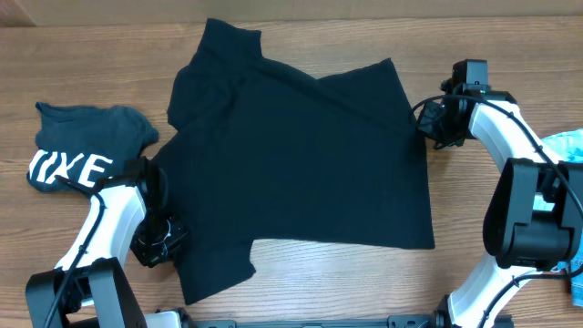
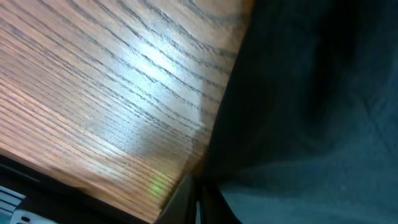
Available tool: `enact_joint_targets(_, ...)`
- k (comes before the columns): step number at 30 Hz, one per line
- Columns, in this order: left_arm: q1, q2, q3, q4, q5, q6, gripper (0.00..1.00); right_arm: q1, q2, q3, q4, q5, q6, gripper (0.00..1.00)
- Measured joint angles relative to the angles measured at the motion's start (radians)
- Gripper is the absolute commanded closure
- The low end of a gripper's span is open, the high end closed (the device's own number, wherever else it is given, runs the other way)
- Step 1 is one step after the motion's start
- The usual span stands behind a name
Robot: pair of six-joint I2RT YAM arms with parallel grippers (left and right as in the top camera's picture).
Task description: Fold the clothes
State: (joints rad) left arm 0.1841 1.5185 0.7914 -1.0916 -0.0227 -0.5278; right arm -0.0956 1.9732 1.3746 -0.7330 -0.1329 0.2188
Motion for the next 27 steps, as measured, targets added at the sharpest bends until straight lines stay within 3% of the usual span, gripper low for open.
enact_joint_targets(3,0.0,0.0,0.023,-0.055,0.022,0.027,0.81,0.0,-0.007,0.033,-0.06,-0.051,-0.01,0.62)
enact_joint_targets(7,0.0,-0.007,0.134,-0.145,0.077,0.061,0.75,0.0,-0.064,0.058,-0.034,-0.169,-0.005,0.91)
enact_joint_targets(9,0.0,-0.024,0.2,-0.157,0.109,0.085,0.67,0.006,-0.09,0.071,0.025,-0.236,-0.005,0.92)
enact_joint_targets(14,0.0,-0.057,0.378,-0.083,0.229,0.185,0.69,0.05,-0.074,0.08,0.305,-0.296,0.063,0.96)
enact_joint_targets(19,-0.001,-0.059,0.399,-0.09,0.3,0.25,0.71,0.079,0.091,0.091,0.56,-0.309,0.165,0.96)
enact_joint_targets(27,-0.001,-0.059,0.399,-0.102,0.32,0.27,0.71,0.084,0.318,0.09,0.67,-0.297,0.269,0.96)
